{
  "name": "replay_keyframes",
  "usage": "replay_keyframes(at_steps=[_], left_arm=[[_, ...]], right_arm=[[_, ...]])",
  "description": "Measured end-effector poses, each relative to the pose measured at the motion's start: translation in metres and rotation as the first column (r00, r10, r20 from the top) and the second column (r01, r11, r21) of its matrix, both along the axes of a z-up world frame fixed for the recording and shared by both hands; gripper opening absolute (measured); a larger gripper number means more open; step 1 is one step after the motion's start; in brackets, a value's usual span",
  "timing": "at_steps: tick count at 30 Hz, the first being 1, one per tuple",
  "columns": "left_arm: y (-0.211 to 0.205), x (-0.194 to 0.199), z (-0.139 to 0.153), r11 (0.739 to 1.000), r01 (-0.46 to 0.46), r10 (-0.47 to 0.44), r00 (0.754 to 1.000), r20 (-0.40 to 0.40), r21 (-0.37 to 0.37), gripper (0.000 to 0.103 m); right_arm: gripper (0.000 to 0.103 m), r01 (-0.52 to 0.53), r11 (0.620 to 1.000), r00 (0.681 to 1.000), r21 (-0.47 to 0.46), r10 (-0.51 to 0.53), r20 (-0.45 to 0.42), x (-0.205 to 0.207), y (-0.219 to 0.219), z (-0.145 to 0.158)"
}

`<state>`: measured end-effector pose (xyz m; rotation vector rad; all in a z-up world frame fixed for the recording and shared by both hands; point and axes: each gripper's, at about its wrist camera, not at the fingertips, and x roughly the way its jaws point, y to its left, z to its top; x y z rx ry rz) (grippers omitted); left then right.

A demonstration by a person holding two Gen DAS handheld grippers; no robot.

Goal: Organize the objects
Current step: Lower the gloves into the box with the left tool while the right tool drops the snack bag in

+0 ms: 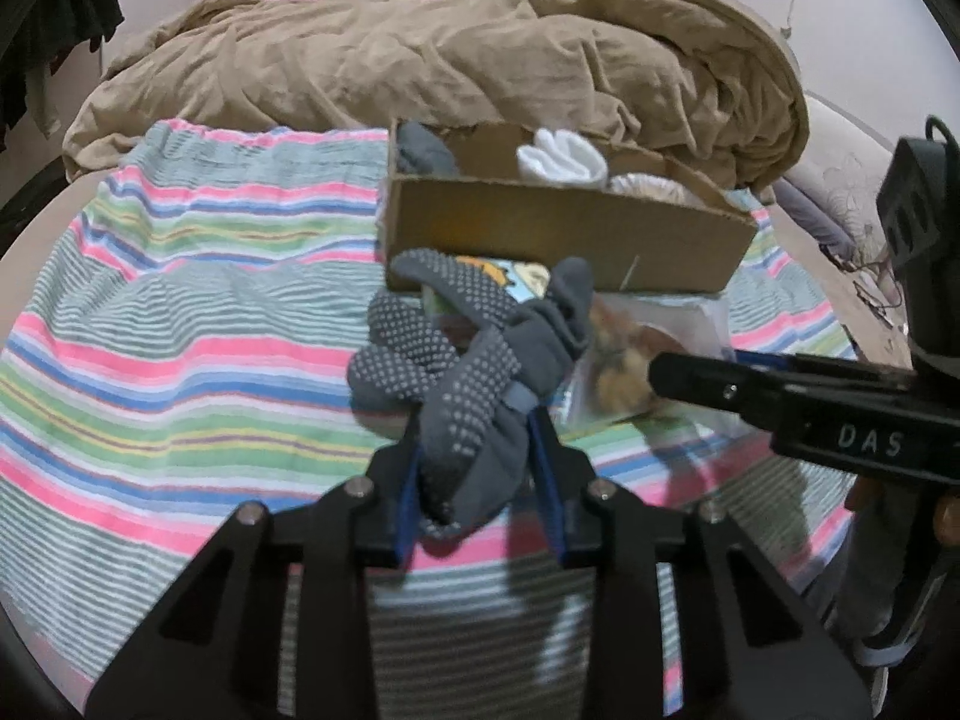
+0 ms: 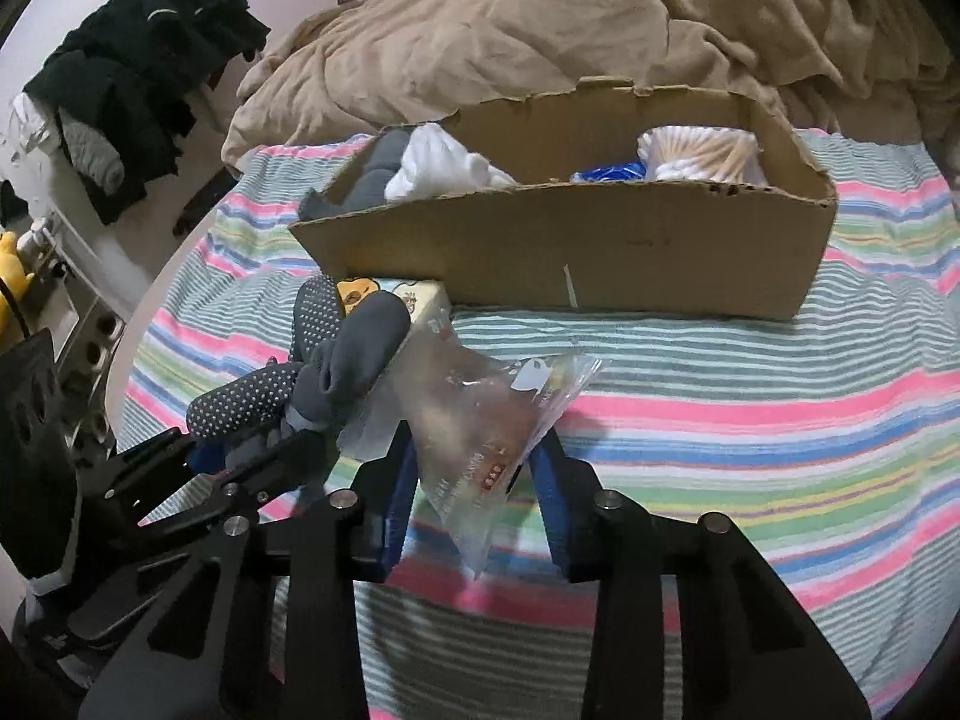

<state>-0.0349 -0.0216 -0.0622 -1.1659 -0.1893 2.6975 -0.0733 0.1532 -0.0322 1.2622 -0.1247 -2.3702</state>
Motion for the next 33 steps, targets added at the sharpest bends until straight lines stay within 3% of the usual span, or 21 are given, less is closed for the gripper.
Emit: replay_keyframes(at_steps=[10,22,27,30,33], left_arm=[[-0.021,0.016,0.037,0.998,-0.046,0.049,0.996,-0.075,0.042,0.032],[-0.044,0.011,0.057,0.993,-0.08,0.089,0.99,-0.113,0.085,0.032],[-0.049,0.004,0.069,0.991,-0.094,0.107,0.984,-0.145,0.092,0.032],[-0.053,-0.003,0.078,0.988,-0.117,0.132,0.978,-0.159,0.101,0.032],[-0.056,-0.007,0.089,0.986,-0.132,0.149,0.973,-0.175,0.106,0.032]], right_arm=[[0.038,0.0,0.999,0.997,-0.047,-0.004,-0.073,0.001,0.003,0.037],[0.038,-0.007,1.0,0.993,0.014,0.008,-0.114,-0.041,-0.024,0.057],[0.038,-0.018,1.0,0.991,-0.018,0.016,-0.13,-0.06,-0.033,0.068],[0.038,-0.081,0.99,0.993,-0.112,0.071,-0.091,-0.081,-0.039,0.064],[0.038,-0.074,0.985,0.996,-0.155,0.064,-0.07,-0.092,-0.038,0.063]])
